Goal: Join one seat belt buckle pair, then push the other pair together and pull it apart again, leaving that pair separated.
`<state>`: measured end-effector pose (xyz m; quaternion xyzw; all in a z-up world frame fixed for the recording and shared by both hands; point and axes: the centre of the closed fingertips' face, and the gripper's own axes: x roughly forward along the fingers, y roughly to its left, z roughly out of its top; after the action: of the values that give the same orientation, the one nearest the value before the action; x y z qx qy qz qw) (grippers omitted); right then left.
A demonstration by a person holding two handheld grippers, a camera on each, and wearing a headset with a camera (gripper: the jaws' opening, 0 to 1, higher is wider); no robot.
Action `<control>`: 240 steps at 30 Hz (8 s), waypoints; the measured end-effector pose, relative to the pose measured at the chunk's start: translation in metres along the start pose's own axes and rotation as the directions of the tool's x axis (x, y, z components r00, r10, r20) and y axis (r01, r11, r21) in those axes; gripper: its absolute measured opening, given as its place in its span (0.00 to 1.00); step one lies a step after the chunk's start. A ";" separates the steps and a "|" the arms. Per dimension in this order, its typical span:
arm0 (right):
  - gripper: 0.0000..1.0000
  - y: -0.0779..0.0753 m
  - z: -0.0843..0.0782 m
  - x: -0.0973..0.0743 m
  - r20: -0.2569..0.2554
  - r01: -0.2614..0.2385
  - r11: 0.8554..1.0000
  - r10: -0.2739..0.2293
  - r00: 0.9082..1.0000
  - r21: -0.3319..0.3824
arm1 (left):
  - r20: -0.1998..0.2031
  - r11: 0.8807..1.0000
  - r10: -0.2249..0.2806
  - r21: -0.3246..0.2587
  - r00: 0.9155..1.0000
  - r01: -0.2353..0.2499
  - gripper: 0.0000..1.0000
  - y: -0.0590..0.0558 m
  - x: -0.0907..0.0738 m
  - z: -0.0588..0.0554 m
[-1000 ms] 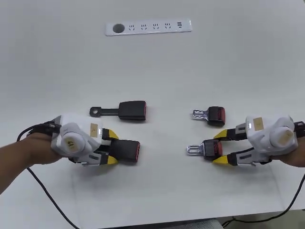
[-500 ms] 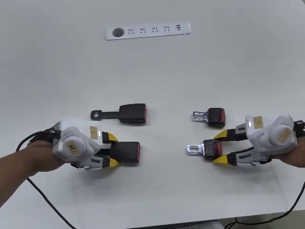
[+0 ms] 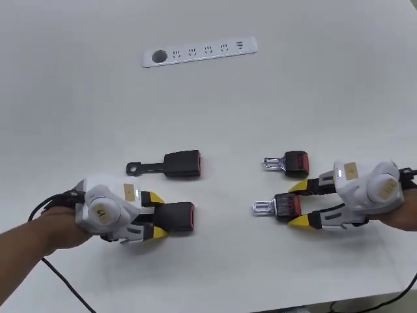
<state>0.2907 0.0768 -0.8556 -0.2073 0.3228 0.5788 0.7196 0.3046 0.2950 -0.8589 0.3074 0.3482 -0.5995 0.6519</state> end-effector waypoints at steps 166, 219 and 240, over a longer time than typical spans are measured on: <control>0.35 0.027 0.099 0.102 0.178 -0.066 0.998 0.068 0.982 -0.019 | 0.006 0.996 -0.046 0.079 0.999 0.045 0.32 -0.002 -0.001 -0.003; 0.33 0.028 0.095 0.098 0.228 -0.064 0.997 0.072 0.971 -0.040 | 0.027 0.989 -0.089 0.119 0.996 0.085 0.30 -0.002 -0.001 -0.003; 0.33 0.027 0.095 0.098 0.234 -0.065 0.997 0.071 0.970 -0.034 | 0.031 0.989 -0.091 0.123 0.995 0.086 0.30 -0.001 -0.001 -0.004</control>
<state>0.2980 0.2157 -0.8553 -0.1357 0.2348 0.6279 0.7295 0.3032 0.2983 -0.8604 0.3199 0.3125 -0.6534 0.6108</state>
